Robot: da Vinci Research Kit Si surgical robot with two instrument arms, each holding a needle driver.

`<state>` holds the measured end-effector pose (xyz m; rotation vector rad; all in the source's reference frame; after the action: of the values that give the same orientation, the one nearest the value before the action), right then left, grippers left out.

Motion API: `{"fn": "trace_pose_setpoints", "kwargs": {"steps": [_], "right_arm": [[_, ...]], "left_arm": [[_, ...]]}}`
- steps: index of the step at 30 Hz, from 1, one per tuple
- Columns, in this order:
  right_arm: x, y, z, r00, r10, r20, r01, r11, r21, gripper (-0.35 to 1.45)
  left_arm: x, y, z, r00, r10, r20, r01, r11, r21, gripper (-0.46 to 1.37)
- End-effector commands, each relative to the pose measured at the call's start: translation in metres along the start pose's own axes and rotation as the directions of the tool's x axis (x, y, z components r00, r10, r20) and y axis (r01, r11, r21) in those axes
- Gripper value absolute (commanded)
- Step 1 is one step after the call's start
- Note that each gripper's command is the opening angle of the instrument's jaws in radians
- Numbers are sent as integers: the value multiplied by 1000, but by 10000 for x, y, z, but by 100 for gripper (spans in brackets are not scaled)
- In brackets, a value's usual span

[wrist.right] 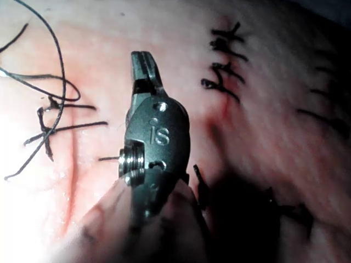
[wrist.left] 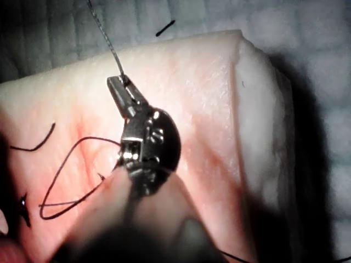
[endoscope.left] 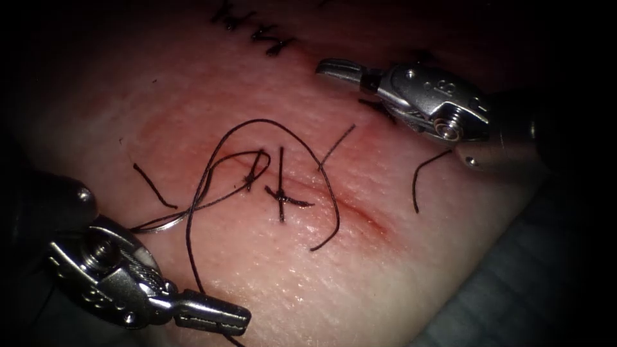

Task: Wound Closure
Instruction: Loop the suture two times around the right gripper counter clockwise

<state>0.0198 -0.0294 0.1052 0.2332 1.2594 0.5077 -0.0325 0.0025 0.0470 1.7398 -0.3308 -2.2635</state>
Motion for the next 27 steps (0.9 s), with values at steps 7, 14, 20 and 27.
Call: {"fn": "trace_pose_setpoints", "kwargs": {"steps": [7, 14, 20, 27], "right_arm": [[-42, -15, 30, 998, -47, -51, 51, 996, 71, -35], [-67, -40, 59, 994, -26, -103, 41, 989, 143, -35], [-65, -46, 63, 982, 2, -187, 39, 976, 214, -35], [-64, -57, 59, 963, 36, -265, 50, 950, 309, -35]], "left_arm": [[1, -18, -1, 1000, 29, -8, -29, 999, -15, -35], [-4, -36, -4, 999, 35, -16, -35, 999, -23, -35], [-18, -43, -10, 999, 16, -30, -17, 999, -33, -35], [-51, -51, -25, 994, -91, -62, 87, 994, -63, -35]]}}
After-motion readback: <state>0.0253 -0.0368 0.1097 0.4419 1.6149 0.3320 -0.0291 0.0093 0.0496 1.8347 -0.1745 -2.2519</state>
